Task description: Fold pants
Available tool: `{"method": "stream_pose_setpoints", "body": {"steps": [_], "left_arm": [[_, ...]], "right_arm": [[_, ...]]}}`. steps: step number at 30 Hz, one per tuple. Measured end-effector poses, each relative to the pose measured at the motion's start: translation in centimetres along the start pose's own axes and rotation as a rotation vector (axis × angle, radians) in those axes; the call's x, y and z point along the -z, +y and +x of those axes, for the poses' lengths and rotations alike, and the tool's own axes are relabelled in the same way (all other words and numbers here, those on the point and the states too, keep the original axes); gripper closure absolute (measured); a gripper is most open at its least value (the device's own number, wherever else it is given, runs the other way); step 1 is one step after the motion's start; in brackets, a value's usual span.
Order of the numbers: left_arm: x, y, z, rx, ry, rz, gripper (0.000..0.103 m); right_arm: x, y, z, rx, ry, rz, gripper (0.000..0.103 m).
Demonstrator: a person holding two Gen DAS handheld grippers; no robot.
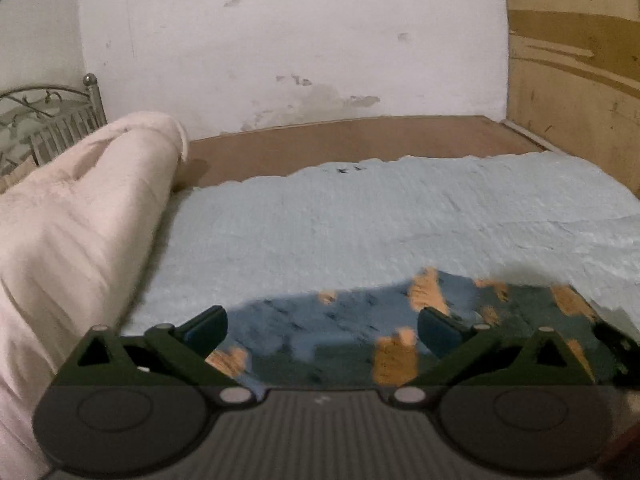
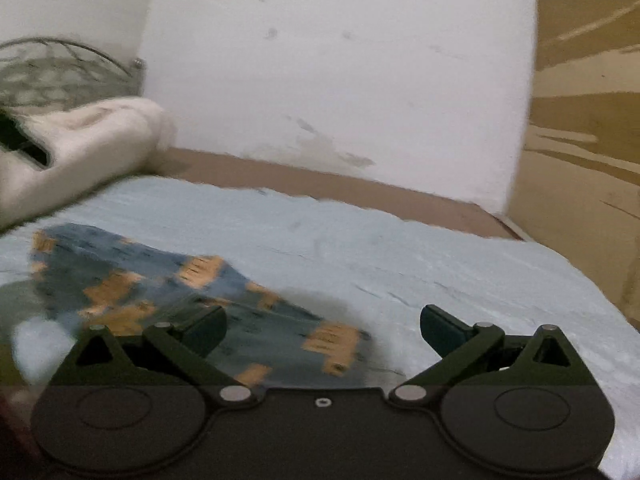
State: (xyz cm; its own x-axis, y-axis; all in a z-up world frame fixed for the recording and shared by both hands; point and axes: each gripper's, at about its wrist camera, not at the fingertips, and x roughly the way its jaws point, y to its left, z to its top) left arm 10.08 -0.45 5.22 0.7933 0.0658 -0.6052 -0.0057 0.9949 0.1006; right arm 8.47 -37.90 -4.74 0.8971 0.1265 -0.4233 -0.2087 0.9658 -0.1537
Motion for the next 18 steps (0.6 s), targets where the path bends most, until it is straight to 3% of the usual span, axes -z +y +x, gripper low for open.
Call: {"method": "stream_pose_setpoints", "body": {"steps": [5,9,13,15,18], "left_arm": [[2.9,-6.0,3.4,0.093,0.025,-0.017,0.0],[3.8,-9.0,6.5,0.023,0.064,0.027,0.0],[5.7,-10.0,8.4,-0.031,0.11,0.097,0.0],[6.7,-10.0,8.7,-0.022,0.092,0.119,0.0],[6.8,-8.7,9.5,0.01,0.104,0.068,0.0]], "right_arm": [[1.1,0.1,2.5,0.07,0.068,-0.033,0.001],[2.2,0.0,4.0,0.103,0.103,-0.061,0.001],[3.4,-0.5,3.9,0.144,0.114,-0.117,0.001],[4.2,-1.3,4.0,0.181,0.126,-0.139,0.001],[5.2,-2.6,4.0,0.17,0.15,-0.111,0.001]]}}
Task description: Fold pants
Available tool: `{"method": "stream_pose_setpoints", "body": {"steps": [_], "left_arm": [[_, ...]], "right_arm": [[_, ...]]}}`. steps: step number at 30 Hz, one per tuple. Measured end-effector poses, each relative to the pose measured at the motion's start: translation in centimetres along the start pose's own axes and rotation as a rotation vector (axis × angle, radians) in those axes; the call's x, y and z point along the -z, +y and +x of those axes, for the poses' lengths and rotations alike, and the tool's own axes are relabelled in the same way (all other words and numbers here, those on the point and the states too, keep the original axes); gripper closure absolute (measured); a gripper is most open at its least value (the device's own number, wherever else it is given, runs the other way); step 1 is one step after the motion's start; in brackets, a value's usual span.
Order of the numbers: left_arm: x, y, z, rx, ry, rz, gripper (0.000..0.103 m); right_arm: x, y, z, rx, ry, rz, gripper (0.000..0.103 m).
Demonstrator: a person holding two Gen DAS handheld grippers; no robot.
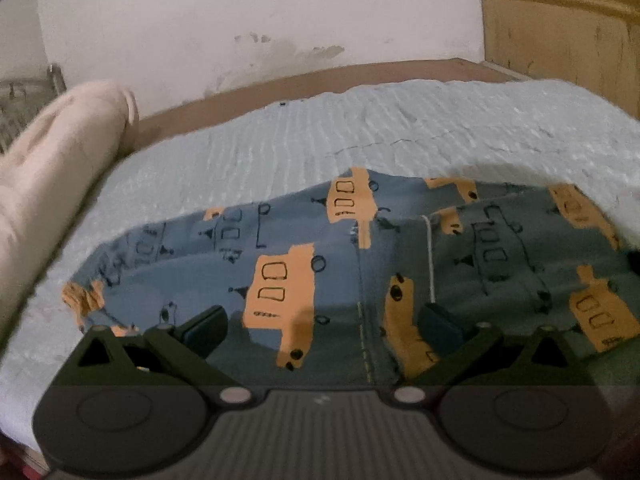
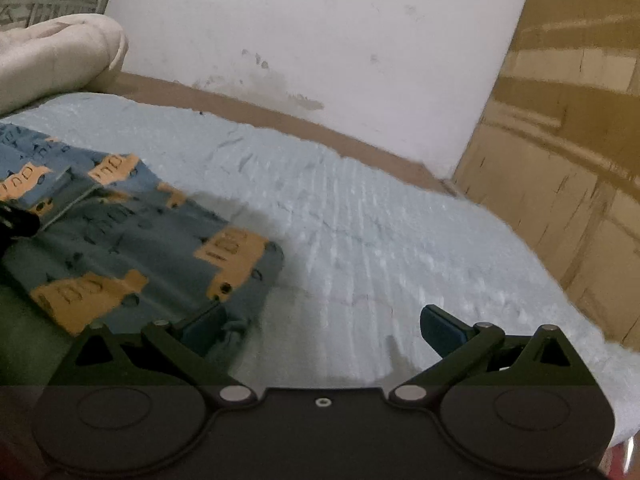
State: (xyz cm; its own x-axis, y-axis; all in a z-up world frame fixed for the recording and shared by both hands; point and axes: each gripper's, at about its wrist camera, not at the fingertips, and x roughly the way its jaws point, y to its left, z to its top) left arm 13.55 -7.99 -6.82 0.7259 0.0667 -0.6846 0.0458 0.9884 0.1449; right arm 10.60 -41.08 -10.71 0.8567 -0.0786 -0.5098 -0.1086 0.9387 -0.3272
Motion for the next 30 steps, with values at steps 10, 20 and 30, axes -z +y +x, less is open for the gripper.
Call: {"method": "stream_pose_setpoints", "body": {"steps": [10,20,30], "left_arm": [[-3.1,1.8,2.2,-0.081,0.017,-0.089,0.0],[-2.8,4.8,2.4,-0.094,0.075,-0.209,0.0],[-4.2,7.1,-0.4,-0.124,0.03,-0.213,0.0]], "right_arm": [[-3.6,-0.1,1.4,-0.07,-0.068,0.053,0.001],[-5.5,1.2,4.5,-0.087,-0.01,-0.038,0.001],[-7.4,7.3,2.9,-0.24,-0.053,-0.091,0.001]]}}
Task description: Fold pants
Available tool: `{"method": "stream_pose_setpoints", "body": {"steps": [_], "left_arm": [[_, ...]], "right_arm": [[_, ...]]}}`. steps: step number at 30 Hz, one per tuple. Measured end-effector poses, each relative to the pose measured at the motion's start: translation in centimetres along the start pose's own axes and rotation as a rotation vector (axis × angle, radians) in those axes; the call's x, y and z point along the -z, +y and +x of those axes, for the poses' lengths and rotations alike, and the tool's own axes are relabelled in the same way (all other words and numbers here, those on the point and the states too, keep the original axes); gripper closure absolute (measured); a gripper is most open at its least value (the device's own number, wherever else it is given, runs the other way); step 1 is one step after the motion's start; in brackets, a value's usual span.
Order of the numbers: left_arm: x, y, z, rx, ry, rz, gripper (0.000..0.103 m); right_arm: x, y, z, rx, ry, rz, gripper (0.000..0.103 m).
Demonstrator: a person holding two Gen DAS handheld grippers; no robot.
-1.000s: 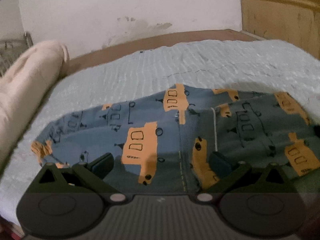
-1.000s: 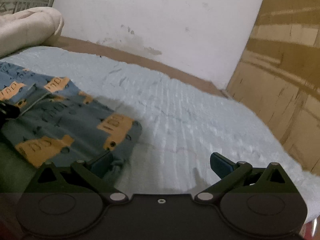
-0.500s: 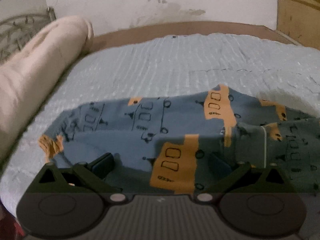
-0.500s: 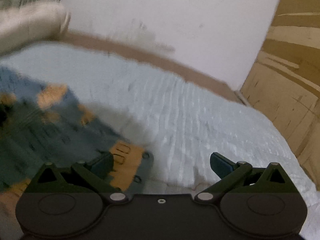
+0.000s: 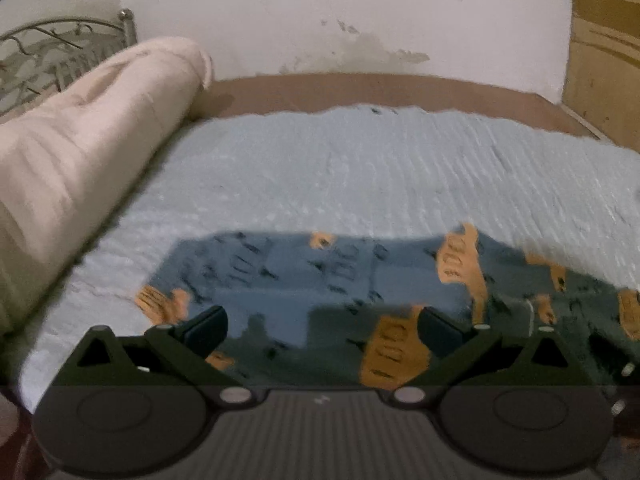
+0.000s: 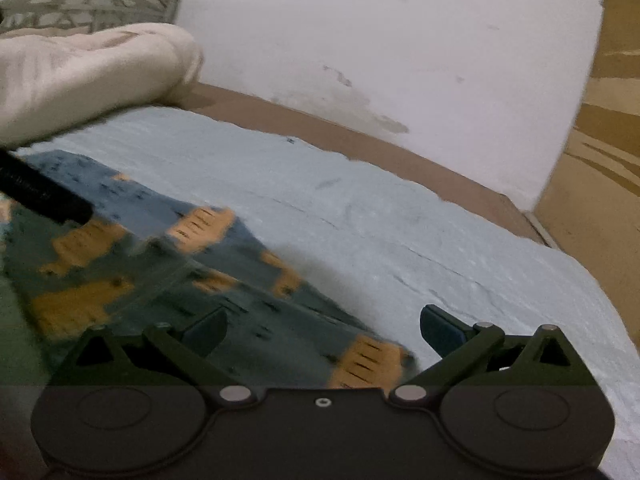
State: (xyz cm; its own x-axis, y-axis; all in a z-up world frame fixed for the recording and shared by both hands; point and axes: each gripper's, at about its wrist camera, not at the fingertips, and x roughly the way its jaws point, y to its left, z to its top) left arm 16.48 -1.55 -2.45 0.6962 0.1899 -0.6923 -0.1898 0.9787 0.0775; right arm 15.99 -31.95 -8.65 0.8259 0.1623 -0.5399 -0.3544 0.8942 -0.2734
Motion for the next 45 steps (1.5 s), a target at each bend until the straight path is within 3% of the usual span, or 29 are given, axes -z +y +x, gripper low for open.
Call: {"method": "stream_pose_setpoints", "body": {"steps": [5,10,14,18,23,26,33,36,38,45], "left_arm": [[-2.0,2.2,-1.7,-0.013,-0.046,-0.032,0.0],[-2.9,4.4,-2.8,-0.037,-0.086,-0.018,0.0],[-1.7,7.2,-2.2,-0.056,-0.072,-0.022,0.0],[0.9,11.2,-0.7,-0.071,-0.047,-0.083,0.0],[2.7,15.8,1.5,0.116,0.008,-0.284,0.0],[2.7,15.9,2.3,0.185,-0.026,-0.331,0.0],[3.0,14.6,4.4,0.244,-0.083,-0.433,0.001],[3.8,14.9,5.1,0.266,-0.055,-0.556,0.001],[4.7,15.2,5.2,0.286,-0.062,-0.631,0.004],[5.1,16.2,5.1,0.258,-0.085,-0.72,0.02]], "right_arm": [[-0.9,3.3,2.1,-0.034,0.049,-0.078,0.001],[-2.5,5.2,0.8,-0.092,-0.022,-0.06,0.001],[-2.1,7.1,1.6,-0.108,0.019,-0.096,0.001],[-1.7,6.6,0.3,-0.126,-0.03,-0.025,0.001],[-0.4,5.5,-1.3,-0.122,-0.071,0.048,0.001],[0.2,5.2,-1.4,-0.099,-0.071,0.105,0.001],[0.5,5.5,-0.6,-0.086,-0.033,0.101,0.001],[0.3,5.7,-0.4,-0.081,-0.043,0.106,0.001],[0.2,5.7,-0.4,-0.073,-0.047,0.117,0.001],[-0.2,5.3,-0.4,-0.068,-0.056,0.141,0.001]]}}
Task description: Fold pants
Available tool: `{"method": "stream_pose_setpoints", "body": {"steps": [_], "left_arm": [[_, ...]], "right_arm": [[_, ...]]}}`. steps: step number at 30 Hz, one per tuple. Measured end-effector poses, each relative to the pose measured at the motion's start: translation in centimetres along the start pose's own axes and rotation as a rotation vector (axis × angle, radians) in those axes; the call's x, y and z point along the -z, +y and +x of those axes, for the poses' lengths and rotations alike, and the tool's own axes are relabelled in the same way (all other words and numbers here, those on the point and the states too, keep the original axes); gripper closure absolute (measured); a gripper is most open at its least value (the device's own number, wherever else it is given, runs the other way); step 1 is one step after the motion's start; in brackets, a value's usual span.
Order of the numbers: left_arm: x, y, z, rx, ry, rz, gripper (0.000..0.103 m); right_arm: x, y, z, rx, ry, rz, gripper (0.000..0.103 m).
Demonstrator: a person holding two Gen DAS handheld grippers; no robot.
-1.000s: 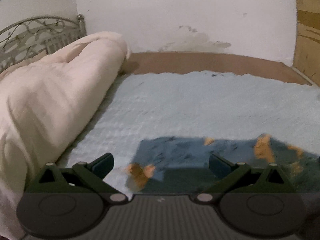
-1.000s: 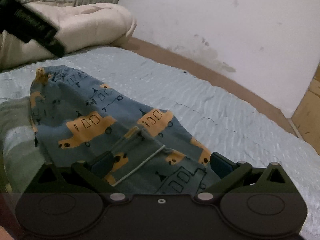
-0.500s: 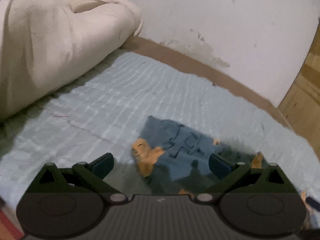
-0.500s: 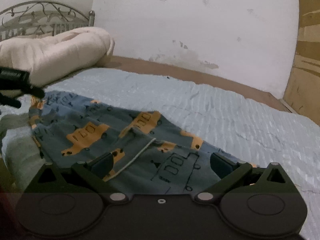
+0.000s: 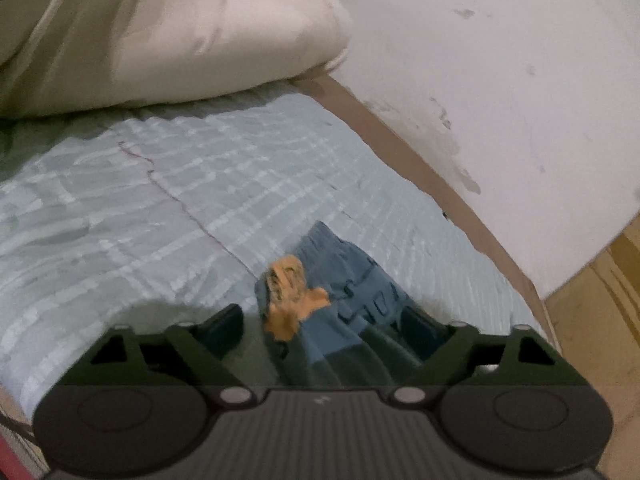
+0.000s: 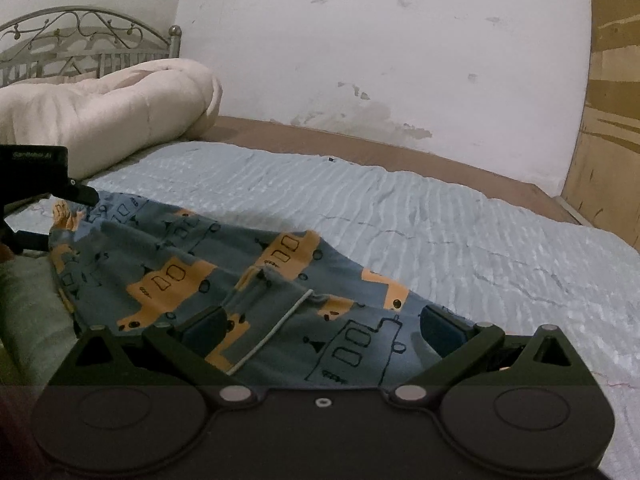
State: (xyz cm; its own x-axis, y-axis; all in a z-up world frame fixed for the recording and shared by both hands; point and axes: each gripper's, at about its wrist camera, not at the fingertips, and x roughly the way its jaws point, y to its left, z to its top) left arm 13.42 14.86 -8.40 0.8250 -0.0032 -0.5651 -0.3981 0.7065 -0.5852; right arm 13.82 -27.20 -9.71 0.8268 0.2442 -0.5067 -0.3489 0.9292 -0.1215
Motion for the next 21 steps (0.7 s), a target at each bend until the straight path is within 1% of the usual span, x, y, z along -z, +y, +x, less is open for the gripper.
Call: {"method": "stream_pose_setpoints", "body": {"steps": [2,4,6,7,8,9,10,11,13,16,19,21], "left_arm": [[-0.3,0.4,0.0,-0.012,0.004,-0.025,0.03],[-0.6,1.0,0.0,-0.017,0.005,-0.064,0.052],[-0.6,1.7,0.1,-0.011,0.012,-0.133,0.059],[-0.6,2.2,0.1,0.011,0.014,-0.164,0.062],[-0.6,2.6,0.2,0.028,0.015,-0.19,0.062],[-0.6,2.9,0.4,0.032,0.014,-0.207,0.068],[-0.6,3.1,0.5,0.036,0.015,-0.217,0.078],[-0.6,3.2,0.5,0.036,0.016,-0.223,0.082],[-0.7,3.0,0.3,0.043,0.009,-0.218,0.086],[-1.0,1.2,-0.7,0.065,-0.042,-0.135,0.087],[-1.0,-2.7,-2.7,0.118,-0.138,0.073,0.087],[-0.6,-5.7,-3.9,0.18,-0.182,0.207,0.087]], "right_arm": [[0.0,-0.1,-0.1,-0.002,-0.002,0.007,0.001],[0.0,-0.3,-0.3,-0.003,-0.006,0.017,0.001],[0.0,-0.5,-0.4,-0.001,-0.01,0.022,0.001],[-0.1,-0.6,-0.5,0.0,-0.012,0.024,0.001],[-0.1,-0.6,-0.6,0.001,-0.014,0.027,0.001],[-0.1,-0.7,-0.6,0.002,-0.016,0.03,0.001],[-0.1,-0.9,-0.7,0.005,-0.018,0.032,0.001],[-0.1,-1.0,-0.8,0.008,-0.019,0.037,0.001],[-0.1,-1.3,-0.9,0.013,-0.019,0.048,0.001],[-0.2,-1.8,-1.3,0.016,-0.027,0.053,0.001],[-0.2,-2.3,-1.4,0.035,-0.028,0.057,0.001],[-0.2,-2.9,-1.6,0.048,-0.033,0.076,0.001]]}}
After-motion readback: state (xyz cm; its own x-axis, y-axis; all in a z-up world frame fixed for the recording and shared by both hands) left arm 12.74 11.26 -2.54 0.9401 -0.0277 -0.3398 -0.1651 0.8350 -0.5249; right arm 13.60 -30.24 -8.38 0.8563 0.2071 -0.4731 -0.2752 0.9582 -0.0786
